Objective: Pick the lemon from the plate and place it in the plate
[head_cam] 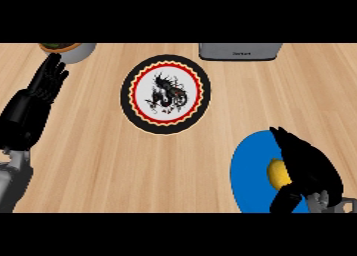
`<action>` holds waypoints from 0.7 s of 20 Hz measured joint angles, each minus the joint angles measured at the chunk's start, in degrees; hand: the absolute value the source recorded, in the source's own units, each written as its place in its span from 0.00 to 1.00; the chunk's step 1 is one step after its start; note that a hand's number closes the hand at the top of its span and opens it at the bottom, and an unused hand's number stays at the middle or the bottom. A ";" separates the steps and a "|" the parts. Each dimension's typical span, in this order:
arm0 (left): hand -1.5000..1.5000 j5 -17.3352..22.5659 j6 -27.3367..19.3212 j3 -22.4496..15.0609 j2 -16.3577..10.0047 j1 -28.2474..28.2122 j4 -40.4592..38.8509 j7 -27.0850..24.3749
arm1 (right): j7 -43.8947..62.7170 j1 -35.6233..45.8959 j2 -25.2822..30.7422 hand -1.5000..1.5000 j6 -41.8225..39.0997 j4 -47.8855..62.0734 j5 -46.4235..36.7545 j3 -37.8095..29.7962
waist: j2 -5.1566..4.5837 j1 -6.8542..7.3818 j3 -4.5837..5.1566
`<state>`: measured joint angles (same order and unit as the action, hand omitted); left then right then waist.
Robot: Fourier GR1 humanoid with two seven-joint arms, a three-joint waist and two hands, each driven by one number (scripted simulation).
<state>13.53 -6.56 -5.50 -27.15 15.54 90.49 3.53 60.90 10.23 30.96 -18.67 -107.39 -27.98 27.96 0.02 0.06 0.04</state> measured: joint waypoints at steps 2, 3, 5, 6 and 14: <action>0.50 -0.13 0.24 0.48 0.09 -0.35 0.78 0.64 | -0.44 -0.68 -0.66 0.00 -0.19 1.41 -0.86 -0.35 | 0.01 0.02 -0.01; 0.50 -0.48 0.28 0.50 0.43 -0.08 0.57 0.75 | -0.56 -0.28 -1.38 0.00 -0.40 2.41 -0.98 -0.71 | 0.00 0.02 -0.02; 0.50 -0.28 0.89 1.42 0.17 -0.35 1.59 1.65 | -1.53 -1.37 -1.46 0.00 -0.89 3.37 -1.43 -1.30 | 0.01 0.02 -0.02; 0.50 -0.31 1.52 1.84 0.44 -0.47 0.81 0.88 | -2.15 -1.90 -1.54 0.00 -1.19 3.78 -1.62 -1.65 | 0.00 -0.03 -0.03; 0.50 -2.96 2.18 2.56 3.24 -1.30 2.22 1.72 | -6.04 -3.95 -4.91 0.00 -2.06 10.73 -5.56 -3.15 | -0.01 -0.03 -0.04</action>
<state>10.57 -4.39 -2.94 -23.91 14.24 92.71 5.25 54.86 6.28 26.06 -20.73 -96.66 -33.54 24.80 0.01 0.03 0.00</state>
